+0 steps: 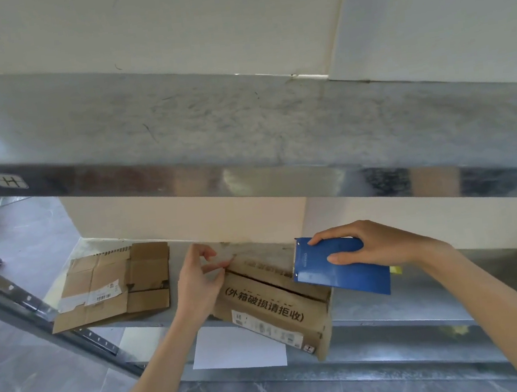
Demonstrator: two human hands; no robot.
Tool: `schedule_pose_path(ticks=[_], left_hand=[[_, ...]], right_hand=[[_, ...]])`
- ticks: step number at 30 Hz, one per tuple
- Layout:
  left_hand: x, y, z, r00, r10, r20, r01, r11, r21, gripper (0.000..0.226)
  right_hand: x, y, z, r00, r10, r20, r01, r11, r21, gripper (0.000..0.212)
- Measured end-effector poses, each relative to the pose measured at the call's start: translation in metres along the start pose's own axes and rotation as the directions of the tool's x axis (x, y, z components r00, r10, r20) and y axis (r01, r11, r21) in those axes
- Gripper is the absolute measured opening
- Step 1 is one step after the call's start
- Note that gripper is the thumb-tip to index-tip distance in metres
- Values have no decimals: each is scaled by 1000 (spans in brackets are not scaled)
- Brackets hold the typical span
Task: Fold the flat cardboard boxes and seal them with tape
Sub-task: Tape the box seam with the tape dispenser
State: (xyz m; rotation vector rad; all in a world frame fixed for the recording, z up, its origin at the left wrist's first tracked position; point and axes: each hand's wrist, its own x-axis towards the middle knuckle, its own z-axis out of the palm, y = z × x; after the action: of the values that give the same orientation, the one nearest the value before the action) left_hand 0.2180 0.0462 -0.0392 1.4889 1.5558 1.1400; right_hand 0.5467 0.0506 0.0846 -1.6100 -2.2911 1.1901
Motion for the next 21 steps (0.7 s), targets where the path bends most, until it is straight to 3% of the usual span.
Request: schedule_pose_path(ticks=[5, 13, 21], left_hand=[[3, 3, 14, 999, -2, -36, -3, 990, -139, 33], [0, -8, 22, 999, 21, -46, -25, 996, -88, 41], [-12, -24, 32, 990, -85, -117, 61, 979, -192, 45]], right_hand=[[1, 3, 3, 998, -5, -64, 3, 1000, -29, 35], [-4, 11, 11, 996, 17, -86, -17, 1000, 4, 35], [-7, 9, 28, 997, 41, -71, -40, 999, 16, 36]])
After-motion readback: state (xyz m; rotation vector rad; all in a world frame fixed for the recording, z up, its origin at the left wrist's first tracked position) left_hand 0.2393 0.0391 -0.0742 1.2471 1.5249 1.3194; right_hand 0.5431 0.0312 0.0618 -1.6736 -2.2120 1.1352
